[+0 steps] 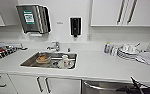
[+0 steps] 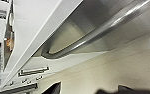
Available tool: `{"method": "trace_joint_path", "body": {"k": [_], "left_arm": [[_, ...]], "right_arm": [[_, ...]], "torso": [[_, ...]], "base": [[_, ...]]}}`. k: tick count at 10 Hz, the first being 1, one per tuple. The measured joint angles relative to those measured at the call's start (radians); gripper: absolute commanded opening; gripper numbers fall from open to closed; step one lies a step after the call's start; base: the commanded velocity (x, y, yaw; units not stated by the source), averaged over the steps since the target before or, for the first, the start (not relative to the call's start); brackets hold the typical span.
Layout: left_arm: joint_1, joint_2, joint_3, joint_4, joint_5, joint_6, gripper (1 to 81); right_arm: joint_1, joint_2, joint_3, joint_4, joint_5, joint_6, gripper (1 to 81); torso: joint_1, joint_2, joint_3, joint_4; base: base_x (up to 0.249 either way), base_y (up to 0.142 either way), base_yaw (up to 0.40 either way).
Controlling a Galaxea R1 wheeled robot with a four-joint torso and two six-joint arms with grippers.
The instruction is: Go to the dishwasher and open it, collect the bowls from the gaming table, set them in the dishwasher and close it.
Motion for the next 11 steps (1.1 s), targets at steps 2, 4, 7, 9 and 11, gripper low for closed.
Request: {"method": "trace_joint_path", "body": {"k": [2,4,7,9,11], "left_arm": [[-0.085,-0.011,-0.06,0.063,0.006,-0.153,81.1],[-0.095,-0.012,-0.066,0.196,-0.011,-0.282,81.1],[-0.098,0.001,-0.145,0.384,-0.145,-0.462,81.1],[-0.098,0.025,-0.248,0.497,-0.237,-0.575,81.1],[-0.106,0.06,-0.347,0.602,-0.319,-0.676,81.1]], "right_arm": [[0.008,0.019,-0.047,0.017,-0.019,0.0,81.1],[0.017,0.049,-0.101,0.052,-0.02,0.0,81.1],[0.017,0.085,-0.179,0.127,-0.026,0.024,81.1],[0.024,0.101,-0.215,0.148,-0.022,0.126,81.1],[0.027,0.133,-0.239,0.154,-0.012,0.223,81.1]], "torso": [[0.0,0.0,0.0,0.0],[0.0,0.0,0.0,0.0],[0.0,0.0,0.0,0.0],[0.0,0.0,0.0,0.0],[0.0,0.0,0.0,0.0]], "base": [[0.0,0.0,0.0],[0.0,0.0,0.0],[0.0,0.0,0.0],[0.0,0.0,0.0],[0.0,0.0,0.0]]}}
